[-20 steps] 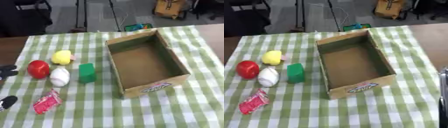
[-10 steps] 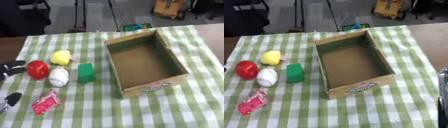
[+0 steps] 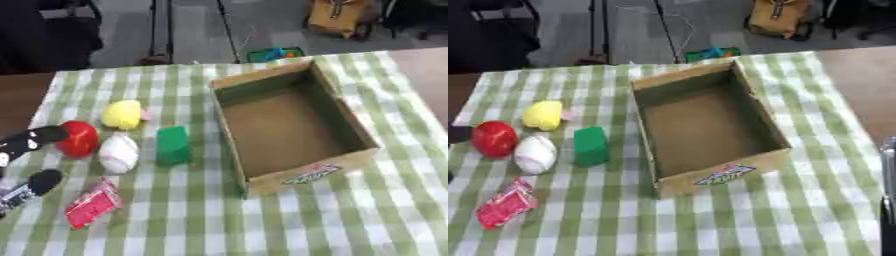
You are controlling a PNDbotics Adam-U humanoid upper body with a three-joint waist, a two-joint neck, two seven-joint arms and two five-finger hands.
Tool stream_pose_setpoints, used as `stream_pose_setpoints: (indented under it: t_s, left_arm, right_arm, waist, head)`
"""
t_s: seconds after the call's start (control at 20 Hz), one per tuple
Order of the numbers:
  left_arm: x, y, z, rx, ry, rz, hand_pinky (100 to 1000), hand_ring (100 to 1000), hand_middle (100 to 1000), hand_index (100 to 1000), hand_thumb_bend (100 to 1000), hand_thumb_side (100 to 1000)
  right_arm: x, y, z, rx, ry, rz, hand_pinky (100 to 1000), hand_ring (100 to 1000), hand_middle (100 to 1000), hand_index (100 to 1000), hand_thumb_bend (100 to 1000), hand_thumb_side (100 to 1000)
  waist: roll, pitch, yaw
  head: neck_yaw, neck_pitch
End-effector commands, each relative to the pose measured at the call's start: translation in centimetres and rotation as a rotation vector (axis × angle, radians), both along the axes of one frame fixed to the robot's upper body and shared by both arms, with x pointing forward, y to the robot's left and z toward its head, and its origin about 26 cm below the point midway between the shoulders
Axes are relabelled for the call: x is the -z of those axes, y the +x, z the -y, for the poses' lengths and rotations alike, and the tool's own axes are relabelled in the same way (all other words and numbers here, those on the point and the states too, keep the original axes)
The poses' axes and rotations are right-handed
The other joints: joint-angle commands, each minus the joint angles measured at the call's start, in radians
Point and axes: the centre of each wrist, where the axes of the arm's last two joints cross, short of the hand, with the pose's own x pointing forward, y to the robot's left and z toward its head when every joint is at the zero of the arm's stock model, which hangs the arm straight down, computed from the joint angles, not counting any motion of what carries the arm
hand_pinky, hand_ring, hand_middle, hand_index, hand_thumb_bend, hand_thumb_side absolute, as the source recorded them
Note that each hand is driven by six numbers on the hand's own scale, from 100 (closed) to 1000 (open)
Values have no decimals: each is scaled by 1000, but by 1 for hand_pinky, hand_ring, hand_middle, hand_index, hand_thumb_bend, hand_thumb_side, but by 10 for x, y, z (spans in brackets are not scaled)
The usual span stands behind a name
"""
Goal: Pick up objects on the table and place them in the box.
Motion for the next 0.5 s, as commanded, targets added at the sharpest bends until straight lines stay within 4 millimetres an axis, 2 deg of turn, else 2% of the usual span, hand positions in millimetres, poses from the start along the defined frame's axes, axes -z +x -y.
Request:
stream_pose_setpoints:
  t_s: [0.05, 0.15, 0.3, 0.5]
  left_arm:
    - [-6, -1, 3, 2, 36, 17, 1000, 1000, 1000, 1000, 702, 1000]
    - [-4, 0, 5, -48, 71, 55, 1000, 1000, 1000, 1000, 682, 1000]
    - [8, -1, 12, -66, 148, 22, 1000, 1000, 1000, 1000, 738, 1000]
    - [14, -2, 17, -57, 224, -25, 1000, 1000, 1000, 1000, 787, 1000]
  right_arm:
    - [-9, -5, 0, -6, -9, 41, 565, 676, 613, 711, 100, 890]
    - [-9, -5, 0, -6, -5, 41, 564, 675, 609, 709, 100, 889]
    - [-9, -5, -1, -10, -1, 42, 563, 673, 604, 708, 100, 889]
    - [-9, -4, -1, -15, 1, 43, 563, 672, 603, 707, 100, 891]
  waist:
    - [-1, -14, -1]
    - [-1, -13, -1]
    - [-3, -10, -5]
    - [-4, -8, -8]
  head:
    - [5, 1]
    - [7, 1]
    - [10, -2]
    - [13, -4]
